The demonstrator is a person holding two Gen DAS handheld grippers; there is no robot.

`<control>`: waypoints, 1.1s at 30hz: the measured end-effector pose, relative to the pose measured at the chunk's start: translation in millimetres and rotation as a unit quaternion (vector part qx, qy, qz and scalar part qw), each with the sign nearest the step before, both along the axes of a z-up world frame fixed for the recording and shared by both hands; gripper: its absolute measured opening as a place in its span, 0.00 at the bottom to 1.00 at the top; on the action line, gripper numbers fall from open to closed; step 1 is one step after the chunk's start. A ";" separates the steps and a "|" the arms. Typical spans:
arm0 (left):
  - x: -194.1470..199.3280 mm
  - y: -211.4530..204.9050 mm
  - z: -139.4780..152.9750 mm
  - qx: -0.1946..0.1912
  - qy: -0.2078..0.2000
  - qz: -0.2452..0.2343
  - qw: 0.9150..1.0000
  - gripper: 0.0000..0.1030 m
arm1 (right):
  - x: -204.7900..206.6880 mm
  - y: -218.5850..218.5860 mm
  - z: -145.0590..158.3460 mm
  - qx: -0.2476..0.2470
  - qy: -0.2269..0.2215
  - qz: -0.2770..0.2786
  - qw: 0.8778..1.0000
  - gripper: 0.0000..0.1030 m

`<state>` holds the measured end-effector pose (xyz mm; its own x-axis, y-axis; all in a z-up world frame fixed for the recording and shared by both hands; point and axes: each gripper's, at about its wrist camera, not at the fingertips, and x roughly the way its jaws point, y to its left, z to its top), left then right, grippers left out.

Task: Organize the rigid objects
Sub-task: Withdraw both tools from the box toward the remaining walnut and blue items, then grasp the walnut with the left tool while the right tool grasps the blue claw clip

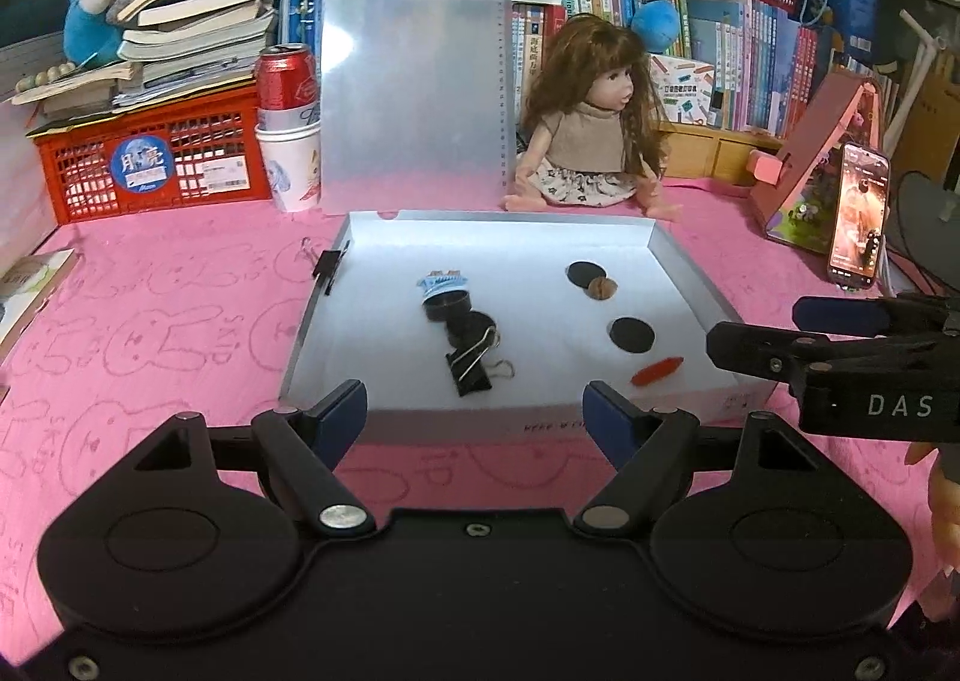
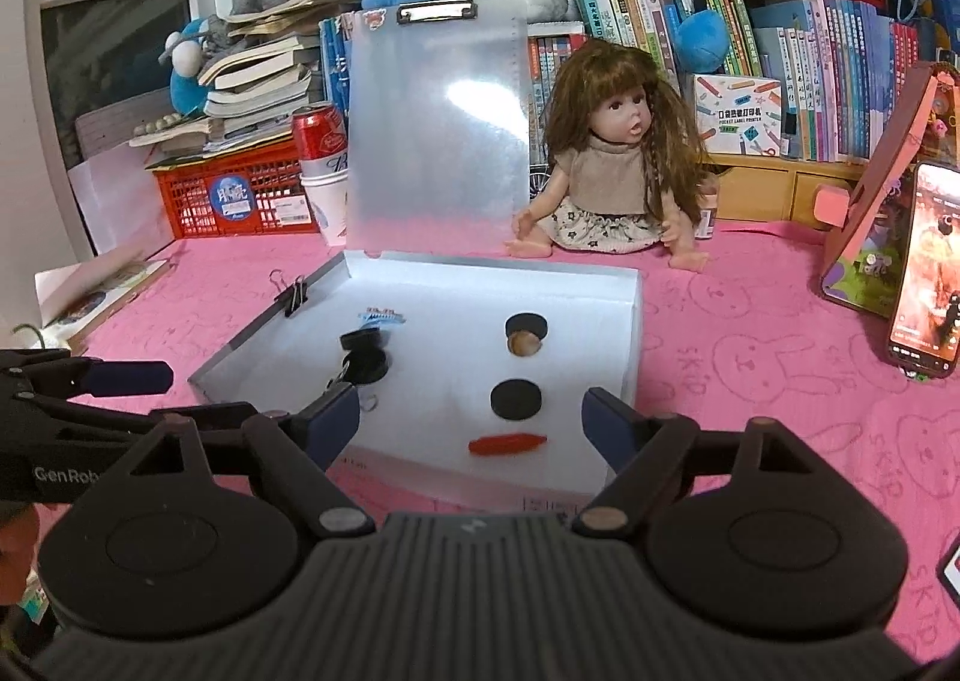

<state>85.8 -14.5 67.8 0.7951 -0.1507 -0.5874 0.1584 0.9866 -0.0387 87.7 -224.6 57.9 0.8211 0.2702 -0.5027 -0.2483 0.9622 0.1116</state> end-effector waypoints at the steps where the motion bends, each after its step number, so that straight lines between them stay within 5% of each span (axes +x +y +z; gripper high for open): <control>1: -3.2 1.8 -1.5 0.000 -0.002 0.001 1.000 0.76 | -2.4 0.5 -0.6 -0.002 -0.002 0.001 1.000 0.86; 13: -45.6 13.9 -30.5 -0.012 -0.019 0.009 1.000 0.74 | -47.7 2.4 -26.3 -0.005 -0.035 -0.003 0.999 0.87; 17: -54.5 13.9 -39.7 -0.018 -0.009 -0.002 1.000 0.66 | -54.7 5.2 -36.6 -0.014 -0.028 0.007 1.000 0.87; 20: -58.6 12.9 -44.0 -0.017 0.005 -0.014 1.000 0.47 | -57.8 6.2 -43.7 -0.013 -0.017 0.017 1.000 0.87; 27: -69.3 4.6 -52.5 0.006 -0.002 -0.048 0.999 0.41 | -59.5 8.3 -59.7 0.000 0.014 0.045 0.999 0.83; 33: -68.5 2.0 -57.1 0.008 0.000 -0.052 0.999 0.32 | -57.4 12.5 -66.2 0.016 0.039 0.074 0.996 0.67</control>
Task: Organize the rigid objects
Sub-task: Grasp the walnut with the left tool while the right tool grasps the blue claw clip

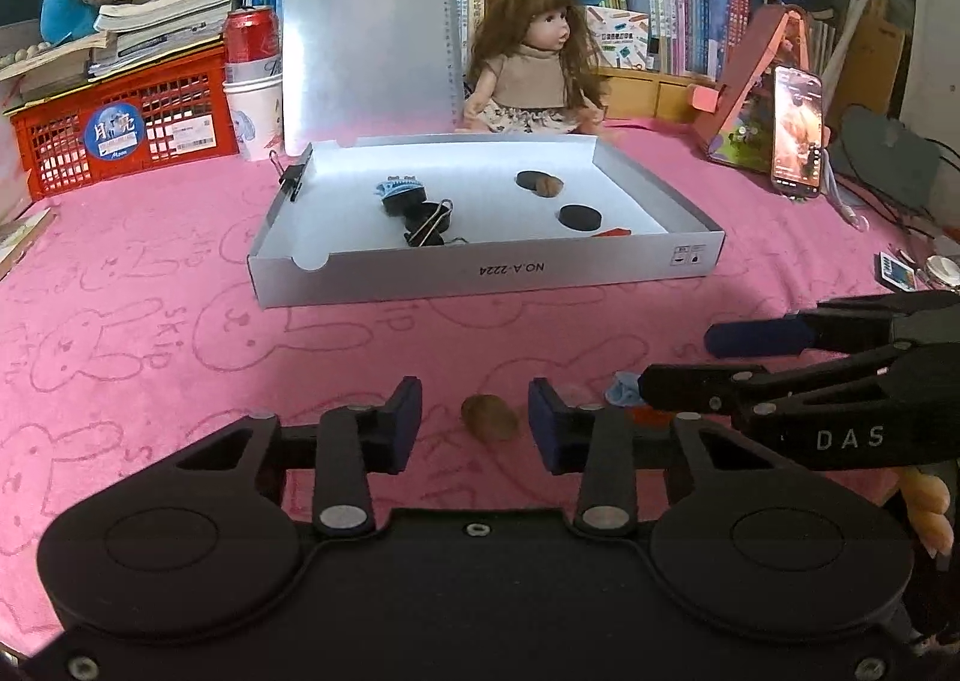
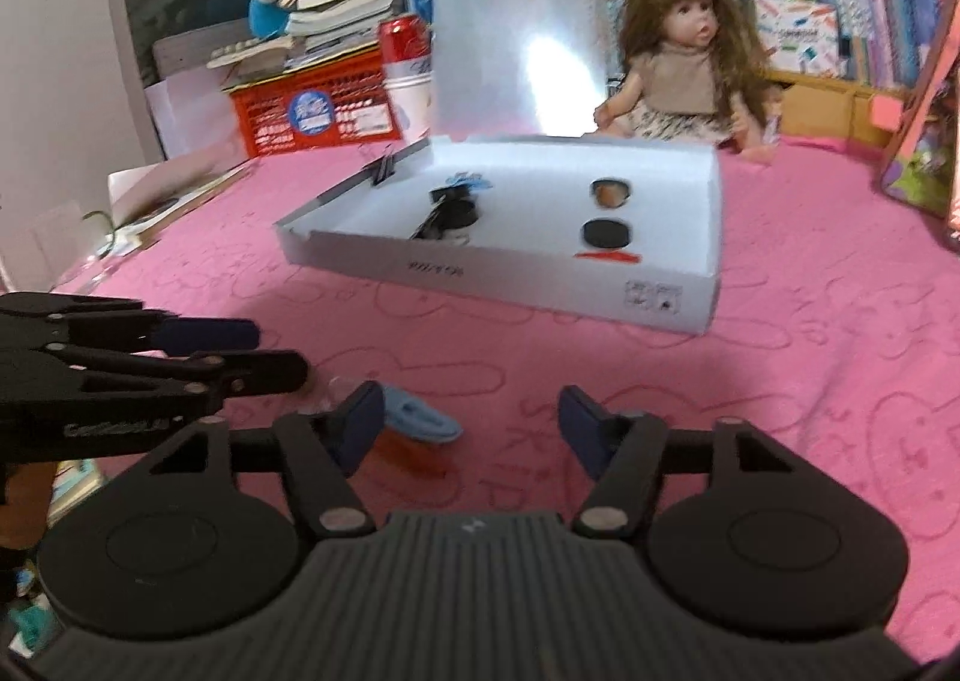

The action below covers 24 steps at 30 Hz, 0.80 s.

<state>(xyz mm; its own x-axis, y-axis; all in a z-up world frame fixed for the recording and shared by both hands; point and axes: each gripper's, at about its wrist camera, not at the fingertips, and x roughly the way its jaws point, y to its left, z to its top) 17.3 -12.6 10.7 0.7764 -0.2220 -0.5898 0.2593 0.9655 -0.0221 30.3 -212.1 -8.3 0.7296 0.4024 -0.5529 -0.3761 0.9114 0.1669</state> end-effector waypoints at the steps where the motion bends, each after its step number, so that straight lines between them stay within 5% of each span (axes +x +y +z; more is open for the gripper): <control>1: 0.6 0.1 -1.1 0.000 0.000 0.001 1.000 0.32 | 0.3 0.9 -0.8 0.001 0.003 0.003 1.000 0.64; 18: 8.1 1.1 -7.5 0.002 0.001 0.003 1.000 0.31 | 4.4 15.0 -0.4 -0.049 -0.010 0.004 0.999 0.53; 24: 9.9 -1.3 -12.9 0.003 0.008 0.006 1.000 0.31 | 4.7 22.5 -1.9 -0.050 -0.010 0.019 0.998 0.38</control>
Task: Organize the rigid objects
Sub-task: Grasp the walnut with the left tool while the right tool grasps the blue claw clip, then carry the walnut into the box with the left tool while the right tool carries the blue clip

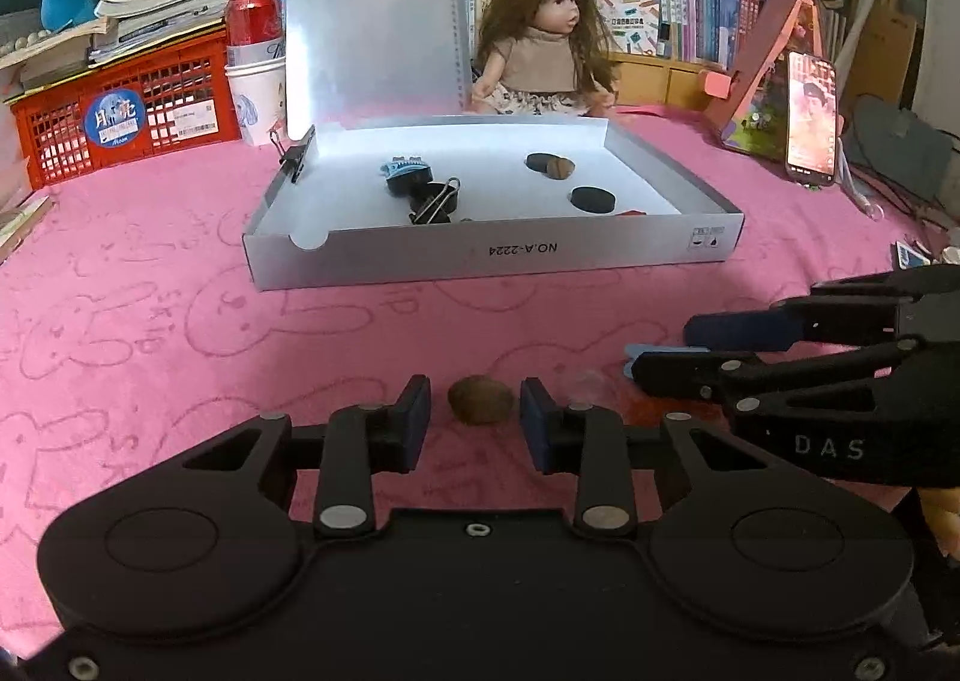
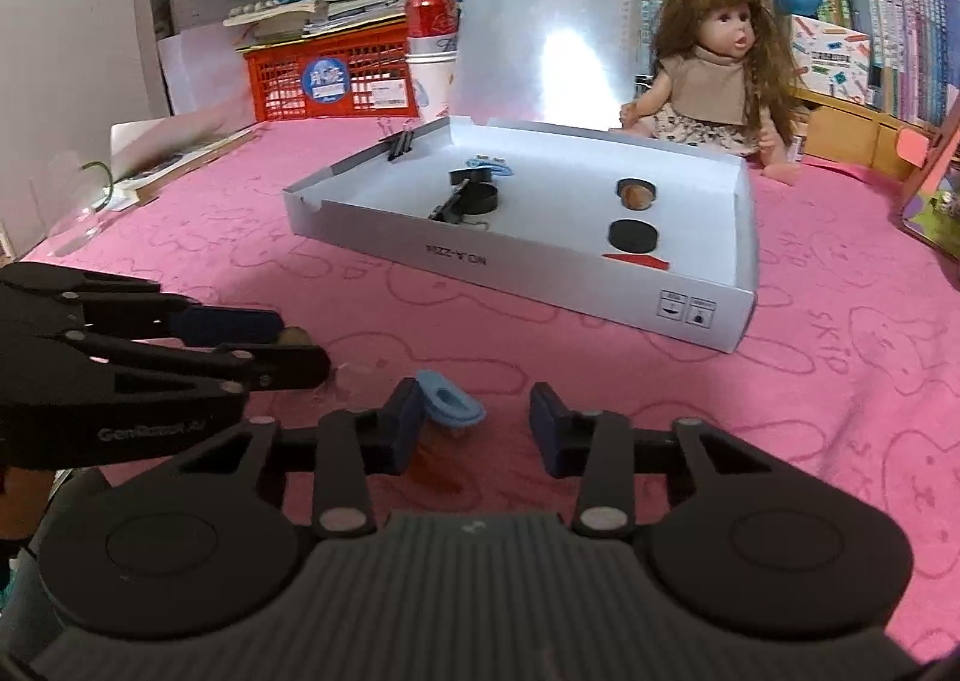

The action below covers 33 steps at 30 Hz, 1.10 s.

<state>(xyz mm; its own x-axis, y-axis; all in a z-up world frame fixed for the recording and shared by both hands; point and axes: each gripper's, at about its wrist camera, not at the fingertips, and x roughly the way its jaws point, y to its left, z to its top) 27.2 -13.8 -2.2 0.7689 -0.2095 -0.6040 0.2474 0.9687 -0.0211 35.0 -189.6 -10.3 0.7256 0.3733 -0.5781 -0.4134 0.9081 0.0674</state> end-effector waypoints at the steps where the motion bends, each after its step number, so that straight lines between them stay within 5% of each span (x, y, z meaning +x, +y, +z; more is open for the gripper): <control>1: 0.8 0.4 0.1 -0.002 0.001 0.000 1.000 0.31 | 0.1 0.9 0.0 -0.001 0.000 0.004 1.000 0.34; 4: 2.4 0.9 -0.2 -0.003 0.001 0.004 1.000 0.24 | 0.4 2.9 0.2 0.000 0.001 0.015 1.000 0.24; 16: 6.6 2.5 13.6 -0.014 -0.008 0.007 1.000 0.22 | 0.8 -0.7 9.5 0.008 -0.006 0.006 1.000 0.23; 33: 43.5 -13.4 54.7 -0.022 -0.033 0.007 0.999 0.22 | 33.1 -23.8 50.9 0.033 -0.032 -0.075 0.996 0.23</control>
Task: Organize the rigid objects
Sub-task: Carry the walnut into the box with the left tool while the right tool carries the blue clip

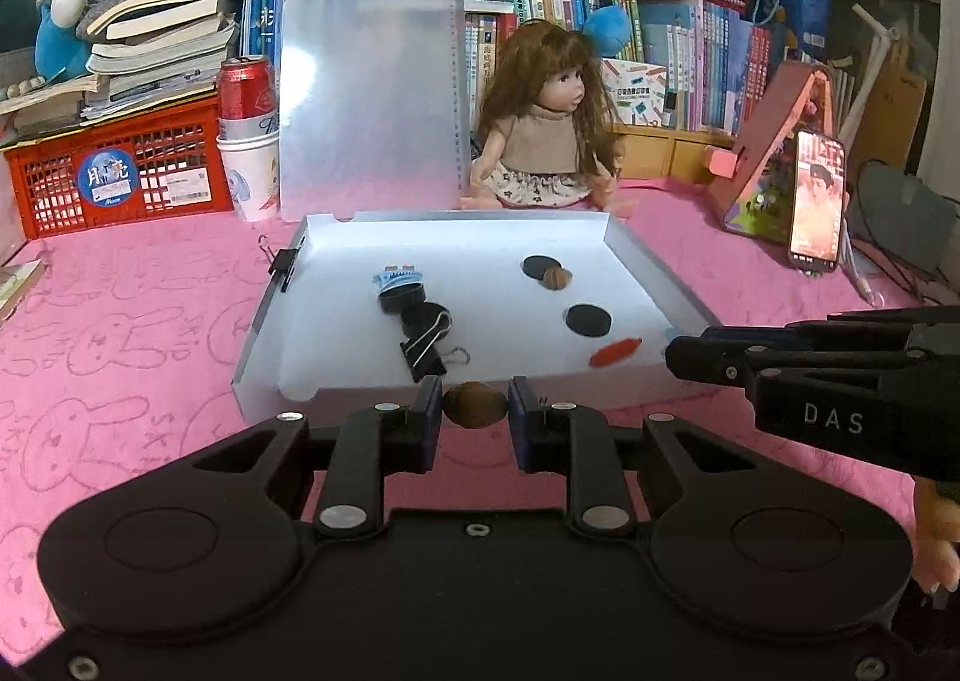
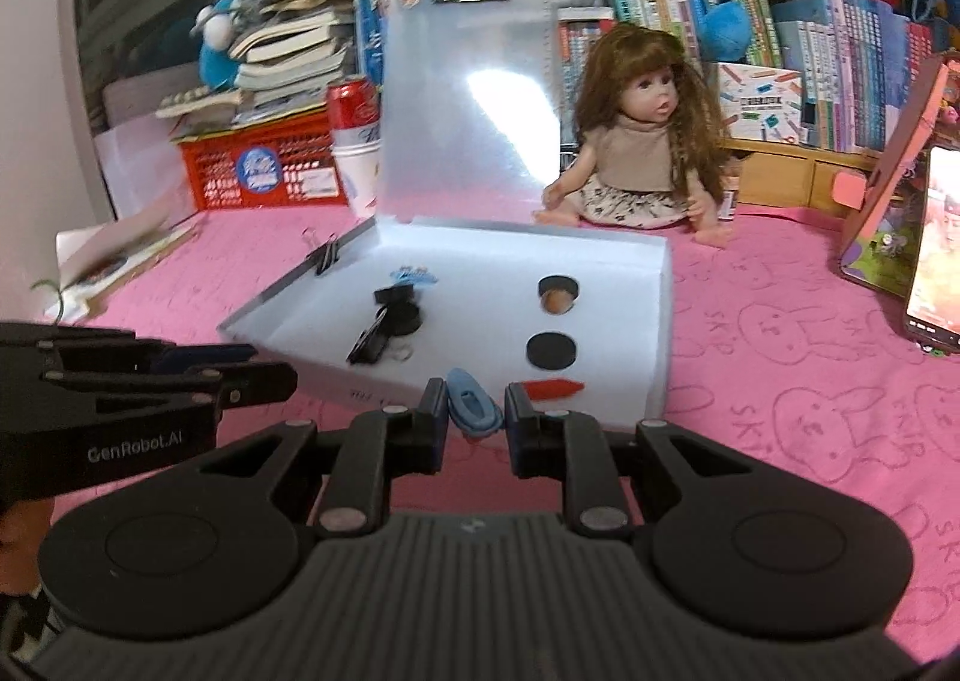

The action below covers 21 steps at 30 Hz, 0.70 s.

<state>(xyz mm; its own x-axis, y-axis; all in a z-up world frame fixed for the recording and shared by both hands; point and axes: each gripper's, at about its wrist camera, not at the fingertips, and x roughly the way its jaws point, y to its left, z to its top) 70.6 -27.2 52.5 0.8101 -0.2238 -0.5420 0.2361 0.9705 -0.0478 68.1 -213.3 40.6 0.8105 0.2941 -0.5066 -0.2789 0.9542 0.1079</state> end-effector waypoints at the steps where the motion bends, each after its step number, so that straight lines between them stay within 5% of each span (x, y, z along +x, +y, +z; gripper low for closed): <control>1: 2.4 -0.7 1.2 -0.002 0.000 0.001 1.000 0.22 | 1.6 -1.0 0.6 0.002 0.000 -0.002 1.000 0.23; 21: 46.3 -3.4 16.9 -0.009 -0.004 0.014 1.000 0.22 | 46.4 -11.4 10.0 0.033 0.026 -0.044 0.998 0.24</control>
<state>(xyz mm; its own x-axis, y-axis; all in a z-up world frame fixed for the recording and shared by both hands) 117.0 -30.6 69.5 0.8208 -0.2107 -0.5310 0.2089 0.9758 -0.0643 114.5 -224.7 50.7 0.8075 0.2579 -0.5305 -0.1872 0.9649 0.1842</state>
